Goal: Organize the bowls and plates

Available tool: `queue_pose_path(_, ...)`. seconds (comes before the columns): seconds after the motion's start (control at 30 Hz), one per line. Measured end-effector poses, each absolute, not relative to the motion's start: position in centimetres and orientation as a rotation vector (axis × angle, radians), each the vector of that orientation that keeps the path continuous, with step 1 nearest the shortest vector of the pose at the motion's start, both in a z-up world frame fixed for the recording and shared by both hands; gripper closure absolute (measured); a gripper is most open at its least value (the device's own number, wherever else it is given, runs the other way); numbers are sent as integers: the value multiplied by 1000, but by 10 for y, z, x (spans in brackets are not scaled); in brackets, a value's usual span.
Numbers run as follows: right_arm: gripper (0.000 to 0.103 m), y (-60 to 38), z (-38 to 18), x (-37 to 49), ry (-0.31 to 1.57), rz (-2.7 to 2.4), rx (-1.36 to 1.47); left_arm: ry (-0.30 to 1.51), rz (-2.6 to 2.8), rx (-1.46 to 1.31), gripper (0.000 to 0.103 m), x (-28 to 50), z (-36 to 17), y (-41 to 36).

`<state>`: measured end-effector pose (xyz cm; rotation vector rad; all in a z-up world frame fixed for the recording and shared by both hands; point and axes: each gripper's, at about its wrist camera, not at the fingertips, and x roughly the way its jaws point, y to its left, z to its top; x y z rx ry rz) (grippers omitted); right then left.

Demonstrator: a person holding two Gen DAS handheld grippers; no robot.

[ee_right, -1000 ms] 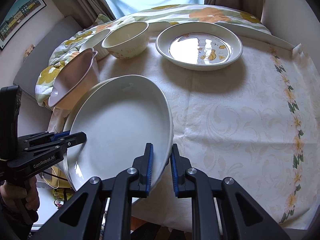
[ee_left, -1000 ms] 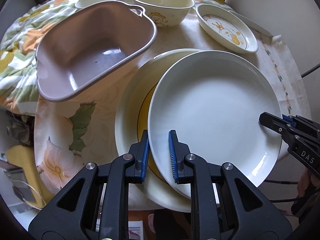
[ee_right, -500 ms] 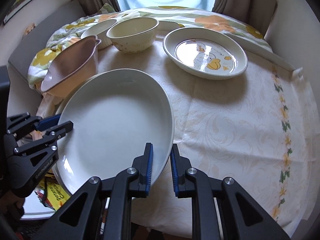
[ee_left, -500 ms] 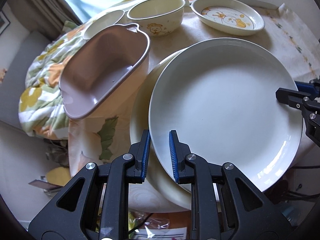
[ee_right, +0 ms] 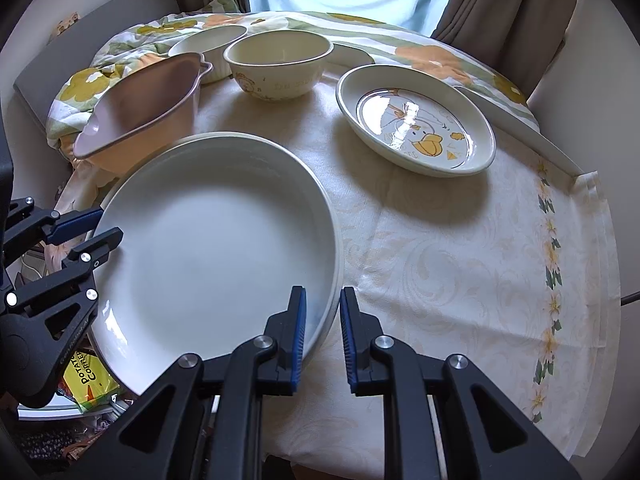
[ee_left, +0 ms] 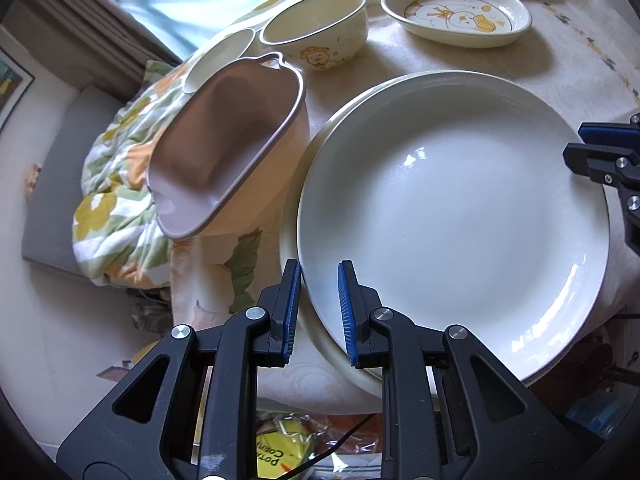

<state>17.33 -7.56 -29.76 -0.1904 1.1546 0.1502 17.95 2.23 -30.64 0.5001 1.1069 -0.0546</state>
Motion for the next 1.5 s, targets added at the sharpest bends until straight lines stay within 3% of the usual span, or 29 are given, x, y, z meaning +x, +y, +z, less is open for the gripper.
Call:
queue_pose_path(0.33,87,-78,-295,175,1161,143,-151,1134,-75,450,87,184,-299,31)
queue_pose_path(0.57,87,-101,-236,171,1069,143,-17,1017,-153,243,81,195,-224,46)
queue_pose_path(0.6,87,-108,-225,172,1043,139,5,996,-163,218,64,199,-215,46)
queue_pose_path(0.63,87,-113,-214,173,1019,122,15,962,-167,194,29,202,-202,46)
queue_pose_path(0.7,87,-124,-196,175,970,66,33,864,-164,157,0,207,-180,43)
queue_pose_path(0.73,77,-131,-186,177,939,47,31,814,-167,135,0,209,-169,42)
queue_pose_path(0.77,51,-136,-180,179,922,40,34,805,-182,114,0,215,-163,38)
queue_pose_path(0.8,34,-141,-173,182,901,38,35,816,-198,99,0,222,-161,36)
queue_pose_path(0.83,8,-149,-167,187,878,44,43,842,-215,73,0,232,-160,31)
queue_pose_path(1.07,5,-189,-165,232,899,71,-12,972,-247,-122,0,283,-185,0)
queue_pose_path(1.27,5,-220,-208,289,1000,207,33,1059,-190,-201,1,323,-231,-30)
queue_pose_path(1.37,5,-233,-241,316,1063,277,82,1109,-168,-234,7,342,-259,-43)
queue_pose_path(1.43,5,-237,-262,331,1094,329,99,1145,-158,-253,20,351,-278,-48)
queue_pose_path(1.5,14,-238,-277,343,1115,363,99,1182,-139,-261,31,359,-296,-53)
